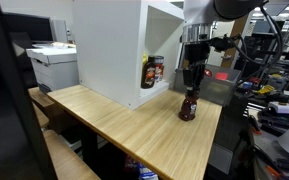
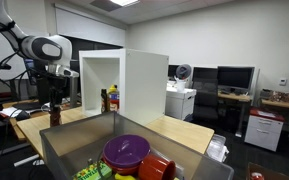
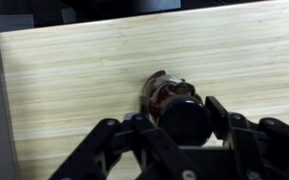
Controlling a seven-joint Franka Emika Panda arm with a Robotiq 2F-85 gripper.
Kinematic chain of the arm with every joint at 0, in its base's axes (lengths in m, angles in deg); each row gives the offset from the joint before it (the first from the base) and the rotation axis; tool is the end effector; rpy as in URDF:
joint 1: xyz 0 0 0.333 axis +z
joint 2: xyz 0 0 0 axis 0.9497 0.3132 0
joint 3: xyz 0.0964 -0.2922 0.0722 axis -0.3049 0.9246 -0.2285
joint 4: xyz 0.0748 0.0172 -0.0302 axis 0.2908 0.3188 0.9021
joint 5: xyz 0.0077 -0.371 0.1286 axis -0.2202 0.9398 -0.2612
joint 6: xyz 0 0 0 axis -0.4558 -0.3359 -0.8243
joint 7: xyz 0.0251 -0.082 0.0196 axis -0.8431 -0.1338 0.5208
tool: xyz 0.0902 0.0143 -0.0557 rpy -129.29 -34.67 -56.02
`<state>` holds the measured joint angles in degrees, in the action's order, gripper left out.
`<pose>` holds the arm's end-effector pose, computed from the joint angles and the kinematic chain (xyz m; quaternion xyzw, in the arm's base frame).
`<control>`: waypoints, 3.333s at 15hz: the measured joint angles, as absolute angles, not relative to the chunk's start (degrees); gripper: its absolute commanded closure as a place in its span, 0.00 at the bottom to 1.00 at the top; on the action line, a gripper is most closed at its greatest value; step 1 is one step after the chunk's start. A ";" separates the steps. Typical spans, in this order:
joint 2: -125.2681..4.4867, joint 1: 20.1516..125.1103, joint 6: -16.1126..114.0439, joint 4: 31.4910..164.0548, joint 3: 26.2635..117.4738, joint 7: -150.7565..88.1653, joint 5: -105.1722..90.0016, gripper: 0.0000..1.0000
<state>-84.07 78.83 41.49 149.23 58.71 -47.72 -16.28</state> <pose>0.4163 0.1241 0.3135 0.9932 -0.0762 -0.0880 0.0008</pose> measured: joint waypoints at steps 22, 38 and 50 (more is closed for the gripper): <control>-84.72 78.62 42.86 145.62 58.77 -52.62 -8.44 0.71; -75.74 78.54 43.39 134.52 59.07 -55.09 1.76 0.71; -73.54 80.45 50.08 132.31 59.14 -57.73 6.02 0.71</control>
